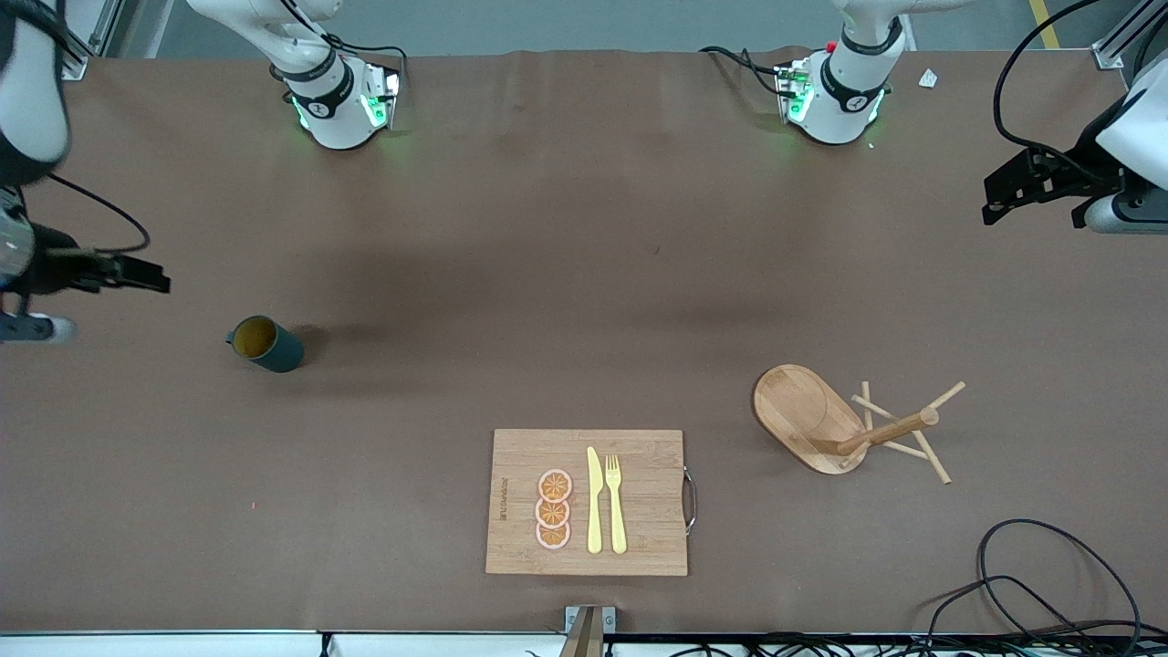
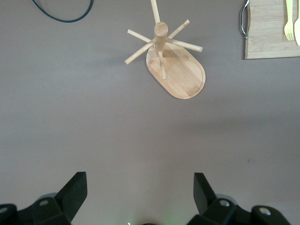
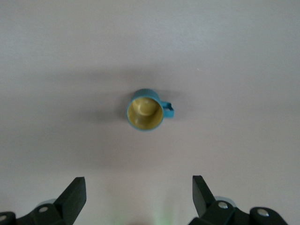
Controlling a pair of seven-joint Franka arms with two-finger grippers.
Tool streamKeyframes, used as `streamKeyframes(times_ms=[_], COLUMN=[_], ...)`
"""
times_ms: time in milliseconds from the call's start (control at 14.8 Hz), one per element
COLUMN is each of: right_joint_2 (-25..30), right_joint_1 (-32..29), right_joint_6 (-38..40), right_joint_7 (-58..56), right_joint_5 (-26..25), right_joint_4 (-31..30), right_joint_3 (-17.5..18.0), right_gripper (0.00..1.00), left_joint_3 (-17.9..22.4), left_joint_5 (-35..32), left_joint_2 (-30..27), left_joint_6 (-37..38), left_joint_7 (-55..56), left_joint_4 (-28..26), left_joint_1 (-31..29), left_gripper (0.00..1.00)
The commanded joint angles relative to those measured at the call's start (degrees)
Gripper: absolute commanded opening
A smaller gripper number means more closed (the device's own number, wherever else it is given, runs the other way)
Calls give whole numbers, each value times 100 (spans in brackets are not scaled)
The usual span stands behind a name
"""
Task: Pass cup and hang on rack
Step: 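Move the right gripper above the teal mug, then lower the right gripper and grasp the teal mug rim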
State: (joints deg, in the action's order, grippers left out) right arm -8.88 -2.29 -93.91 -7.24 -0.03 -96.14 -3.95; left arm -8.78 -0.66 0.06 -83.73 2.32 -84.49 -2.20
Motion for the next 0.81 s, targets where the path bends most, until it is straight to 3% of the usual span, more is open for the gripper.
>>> streamKeyframes(times_ms=[0, 269, 404, 741], right_joint_2=[211, 150, -52, -623], right_joint_1=[-122, -386, -430, -351], right_joint_6=[-942, -2594, -3359, -4257], right_joint_7=[-775, -2269, -2458, -2484], right_joint_5=[29, 170, 179, 179], right_joint_4=[-1062, -2231, -2601, -2787], right_joint_3=[61, 52, 61, 87], right_gripper=[100, 100, 100, 94], left_joint_3=[-19, -19, -19, -27], left_joint_5=[-39, -39, -39, -39], left_joint_2=[-58, -67, -85, -102], left_joint_6=[67, 94, 94, 199], left_joint_7=[41, 41, 41, 49], left_joint_4=[-6, 20, 20, 12], left_joint_1=[-9, -9, -9, -9], left_gripper=[100, 100, 100, 100])
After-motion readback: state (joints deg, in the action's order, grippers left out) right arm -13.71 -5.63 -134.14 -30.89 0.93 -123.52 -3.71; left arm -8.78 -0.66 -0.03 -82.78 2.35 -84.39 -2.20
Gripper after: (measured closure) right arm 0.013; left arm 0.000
